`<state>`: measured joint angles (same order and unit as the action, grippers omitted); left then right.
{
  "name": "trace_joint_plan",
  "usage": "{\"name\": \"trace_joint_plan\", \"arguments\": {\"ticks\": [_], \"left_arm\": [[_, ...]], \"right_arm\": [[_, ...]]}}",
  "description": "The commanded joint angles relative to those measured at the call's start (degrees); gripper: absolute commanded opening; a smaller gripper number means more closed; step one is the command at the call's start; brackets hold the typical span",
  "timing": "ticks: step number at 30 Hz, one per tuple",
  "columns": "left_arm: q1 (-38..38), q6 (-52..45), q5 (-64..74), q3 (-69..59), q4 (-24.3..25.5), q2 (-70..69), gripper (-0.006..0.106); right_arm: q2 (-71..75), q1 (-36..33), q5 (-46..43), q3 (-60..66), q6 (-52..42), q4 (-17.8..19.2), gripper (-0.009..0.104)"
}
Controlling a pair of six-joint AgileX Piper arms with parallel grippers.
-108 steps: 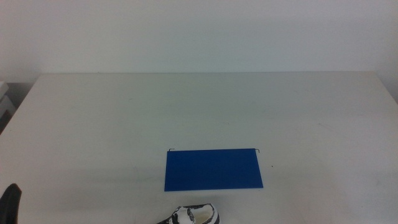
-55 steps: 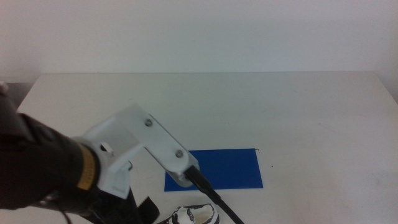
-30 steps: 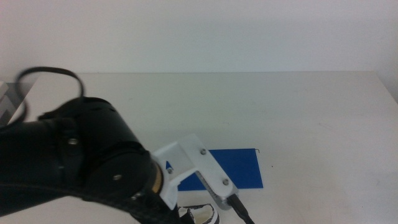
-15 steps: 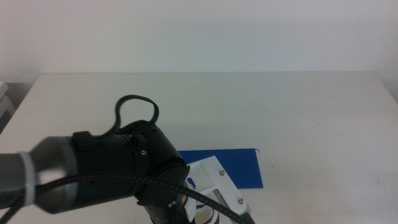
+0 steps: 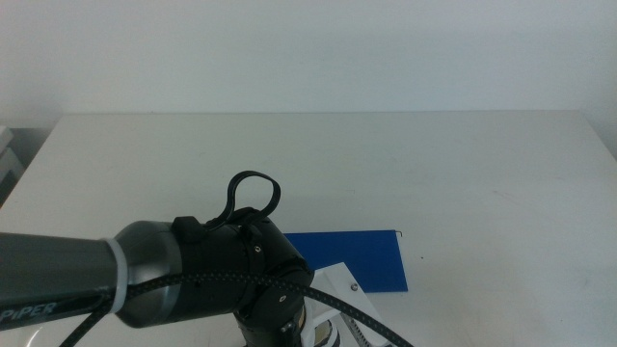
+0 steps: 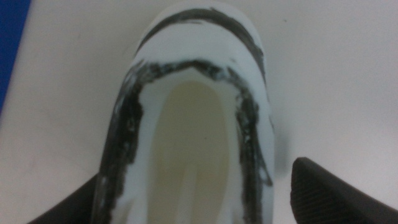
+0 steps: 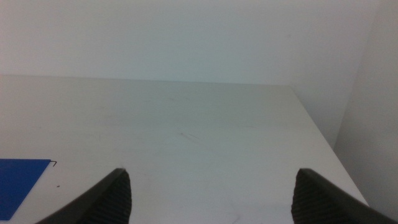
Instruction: Use one arm to grab the shoe from the table and place it on the mat.
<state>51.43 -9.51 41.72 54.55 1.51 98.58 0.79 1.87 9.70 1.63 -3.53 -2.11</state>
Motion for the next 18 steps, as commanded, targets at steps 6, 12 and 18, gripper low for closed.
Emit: {"name": "trace_joint_plan", "arguments": {"ticks": [6,12,18], "left_arm": [[-0.06,0.17,-0.20,1.72,-0.82,-2.11,0.065],[-0.06,0.22,4.31,2.74,-1.18,-2.26,0.022],[-0.06,-2.55,8.45,6.91,-1.18,-2.44,-0.002]], "right_arm": [[1.16,-0.18,-4.55,-0.54,-0.72,0.49,0.066],[1.16,-0.18,-4.55,-0.54,-0.72,0.49,0.066],[1.16,-0.18,-4.55,-0.54,-0.72,0.49,0.066]]}}
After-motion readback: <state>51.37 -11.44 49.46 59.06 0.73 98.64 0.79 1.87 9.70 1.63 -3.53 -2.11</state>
